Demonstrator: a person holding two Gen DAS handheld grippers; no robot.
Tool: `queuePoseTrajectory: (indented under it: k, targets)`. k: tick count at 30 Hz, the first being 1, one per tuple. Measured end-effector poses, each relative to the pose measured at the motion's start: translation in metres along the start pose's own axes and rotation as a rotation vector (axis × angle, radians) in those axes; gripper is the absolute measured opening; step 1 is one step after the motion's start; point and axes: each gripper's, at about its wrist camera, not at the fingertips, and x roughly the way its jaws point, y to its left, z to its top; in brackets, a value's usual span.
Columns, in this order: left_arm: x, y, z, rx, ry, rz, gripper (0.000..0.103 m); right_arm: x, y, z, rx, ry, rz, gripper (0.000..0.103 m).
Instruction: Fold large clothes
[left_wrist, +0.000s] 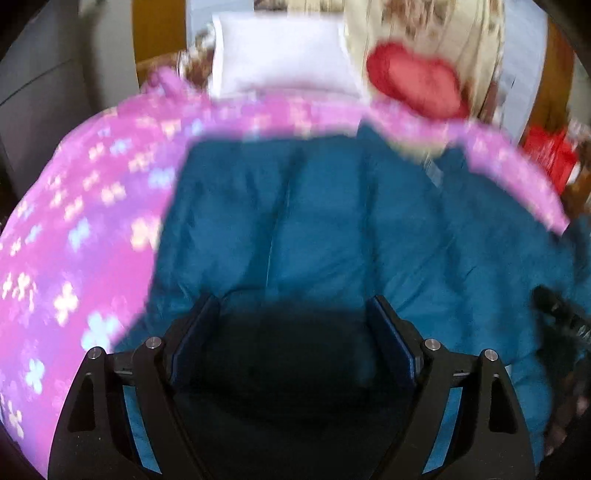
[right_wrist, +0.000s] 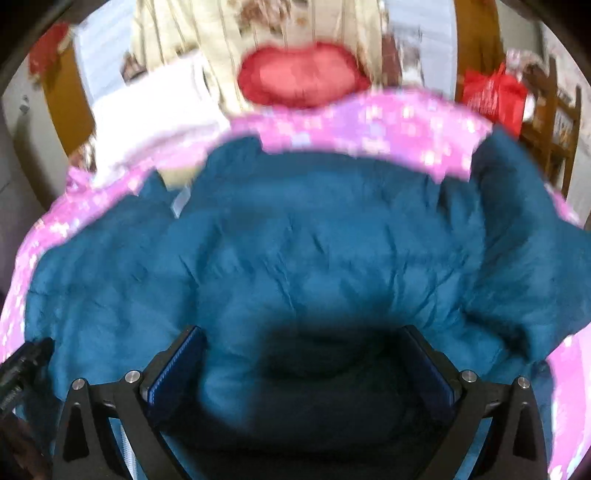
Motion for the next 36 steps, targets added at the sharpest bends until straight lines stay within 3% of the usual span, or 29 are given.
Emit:
queuePoseTrajectory:
  k: [36]
  targets:
    - [0.005,-0.008,-0.005,0.027,-0.014,0.041,0.091,0.001,0.010,-0.006,-0.048,-0.016,-0.041,0.103]
